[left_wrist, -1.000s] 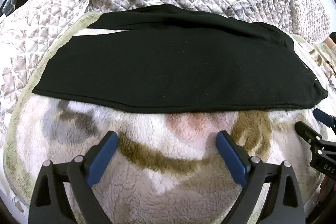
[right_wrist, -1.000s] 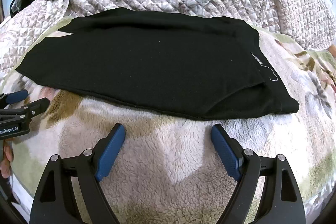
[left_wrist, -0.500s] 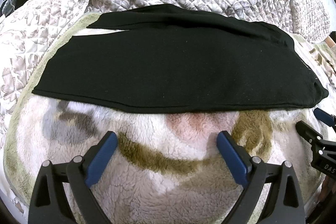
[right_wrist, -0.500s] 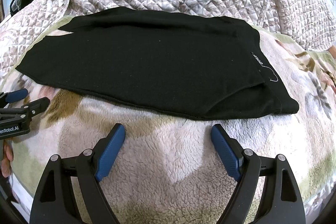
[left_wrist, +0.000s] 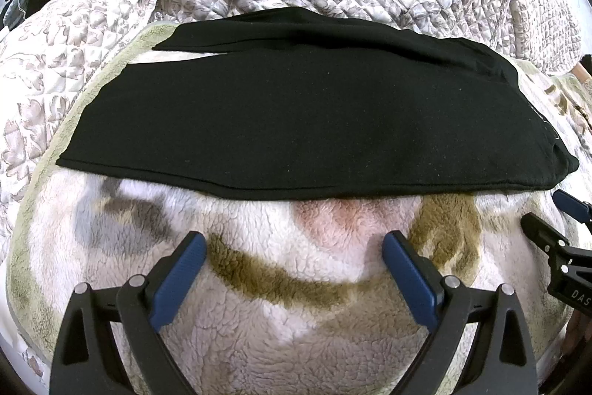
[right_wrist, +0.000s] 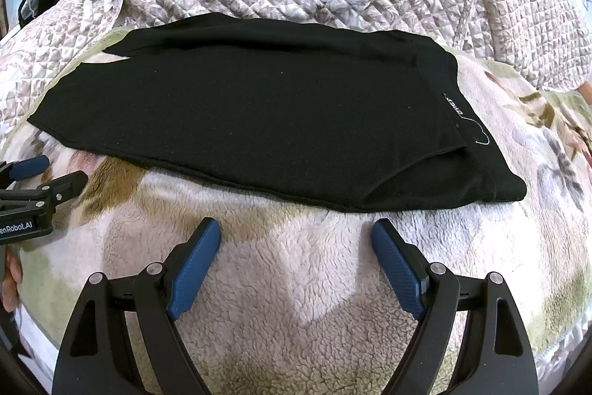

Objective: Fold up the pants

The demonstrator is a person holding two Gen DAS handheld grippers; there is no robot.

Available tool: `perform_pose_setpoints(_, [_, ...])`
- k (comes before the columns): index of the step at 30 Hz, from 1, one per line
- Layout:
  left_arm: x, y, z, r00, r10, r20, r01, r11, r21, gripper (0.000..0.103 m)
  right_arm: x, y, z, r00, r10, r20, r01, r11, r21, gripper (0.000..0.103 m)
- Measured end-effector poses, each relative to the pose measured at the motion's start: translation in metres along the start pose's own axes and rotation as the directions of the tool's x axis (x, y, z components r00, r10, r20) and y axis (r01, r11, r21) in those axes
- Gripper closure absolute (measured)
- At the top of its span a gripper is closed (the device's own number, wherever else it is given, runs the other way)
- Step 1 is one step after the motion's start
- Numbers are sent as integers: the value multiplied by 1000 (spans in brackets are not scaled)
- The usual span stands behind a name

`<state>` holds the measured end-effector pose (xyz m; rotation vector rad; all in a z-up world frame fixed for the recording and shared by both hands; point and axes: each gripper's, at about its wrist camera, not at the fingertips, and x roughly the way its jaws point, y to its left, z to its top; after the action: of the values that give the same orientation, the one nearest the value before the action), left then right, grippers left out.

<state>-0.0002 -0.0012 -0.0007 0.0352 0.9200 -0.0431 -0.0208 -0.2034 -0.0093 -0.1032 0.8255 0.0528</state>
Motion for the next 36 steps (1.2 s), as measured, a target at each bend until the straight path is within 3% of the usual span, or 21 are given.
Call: perform_pose_setpoints(36, [0,1,1,1000,1,3,-1,1000,2,5,-2,0,0,1000,-5,9,5,1000,-3,19])
